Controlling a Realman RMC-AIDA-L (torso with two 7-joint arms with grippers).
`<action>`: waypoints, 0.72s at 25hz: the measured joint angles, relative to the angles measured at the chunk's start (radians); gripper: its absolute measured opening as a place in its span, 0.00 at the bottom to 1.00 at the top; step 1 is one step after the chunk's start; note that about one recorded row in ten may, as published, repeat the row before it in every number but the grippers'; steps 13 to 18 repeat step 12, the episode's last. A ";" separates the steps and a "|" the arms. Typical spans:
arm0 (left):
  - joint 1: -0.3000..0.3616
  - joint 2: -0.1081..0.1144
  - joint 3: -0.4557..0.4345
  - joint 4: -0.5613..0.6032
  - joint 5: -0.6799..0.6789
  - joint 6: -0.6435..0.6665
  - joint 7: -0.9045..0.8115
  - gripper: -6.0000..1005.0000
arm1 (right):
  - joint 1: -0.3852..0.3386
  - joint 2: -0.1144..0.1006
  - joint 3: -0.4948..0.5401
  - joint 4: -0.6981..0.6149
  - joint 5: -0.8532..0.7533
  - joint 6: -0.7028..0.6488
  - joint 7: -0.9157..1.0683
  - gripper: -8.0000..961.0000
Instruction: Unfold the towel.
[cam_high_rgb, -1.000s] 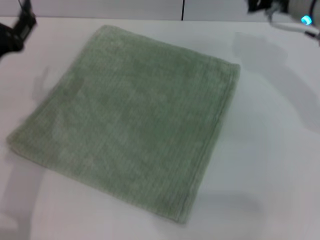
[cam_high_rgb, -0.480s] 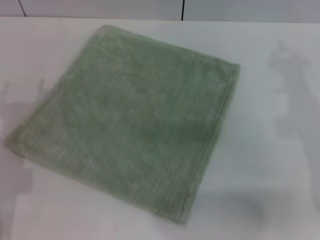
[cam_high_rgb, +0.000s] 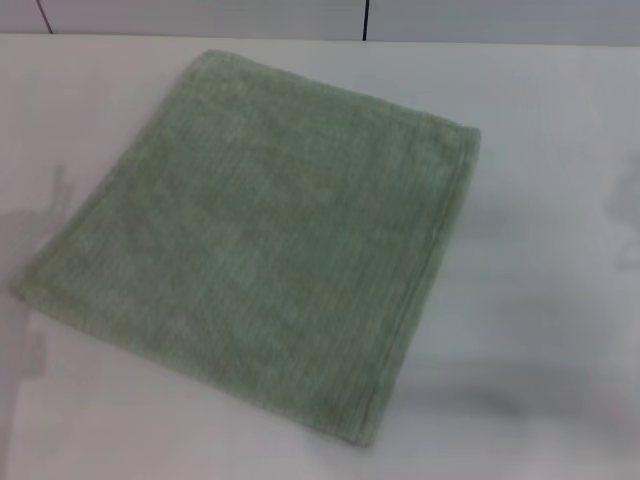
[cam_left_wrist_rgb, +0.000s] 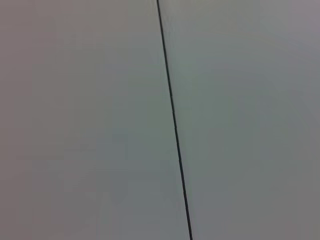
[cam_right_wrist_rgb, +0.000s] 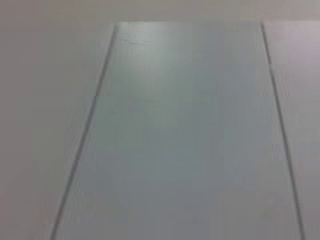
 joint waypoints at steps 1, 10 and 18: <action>0.000 0.000 0.000 0.000 0.000 0.000 0.000 0.85 | -0.003 -0.002 -0.005 -0.009 0.014 -0.001 0.001 0.05; -0.054 0.000 0.001 0.092 -0.020 0.005 -0.067 0.85 | -0.016 0.001 -0.008 -0.047 0.025 -0.023 0.008 0.05; -0.054 0.000 0.001 0.092 -0.020 0.005 -0.067 0.85 | -0.013 0.001 -0.008 -0.051 0.025 -0.021 0.008 0.24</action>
